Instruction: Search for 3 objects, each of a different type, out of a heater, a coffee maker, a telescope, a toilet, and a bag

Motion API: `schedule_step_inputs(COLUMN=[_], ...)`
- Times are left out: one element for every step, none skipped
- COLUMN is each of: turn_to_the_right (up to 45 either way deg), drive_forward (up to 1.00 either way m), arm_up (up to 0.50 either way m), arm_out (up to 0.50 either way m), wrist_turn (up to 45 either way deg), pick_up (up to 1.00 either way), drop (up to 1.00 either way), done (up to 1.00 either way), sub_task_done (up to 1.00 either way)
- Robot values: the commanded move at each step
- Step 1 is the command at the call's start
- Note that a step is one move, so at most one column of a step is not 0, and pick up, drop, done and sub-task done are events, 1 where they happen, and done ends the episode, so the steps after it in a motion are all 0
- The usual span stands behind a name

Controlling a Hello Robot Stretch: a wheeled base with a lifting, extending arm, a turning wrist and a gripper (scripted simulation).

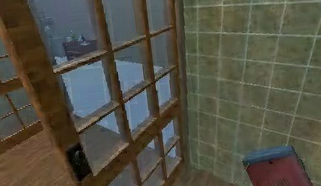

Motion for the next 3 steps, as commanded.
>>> schedule_step_inputs(turn_to_the_right=[-45.0, -45.0, -39.0], drive_forward=[0.0, 0.0, 0.0], arm_up=[0.0, 0.0, 0.0], arm_out=[0.0, 0.0, 0.0], wrist_turn=[0.0, 0.0, 0.0], pick_up=[0.0, 0.0, 0.0], drop=[0.0, 0.0, 0.0], done=[0.0, 0.0, 0.0], sub_task_done=[0.0, 0.0, 0.0])
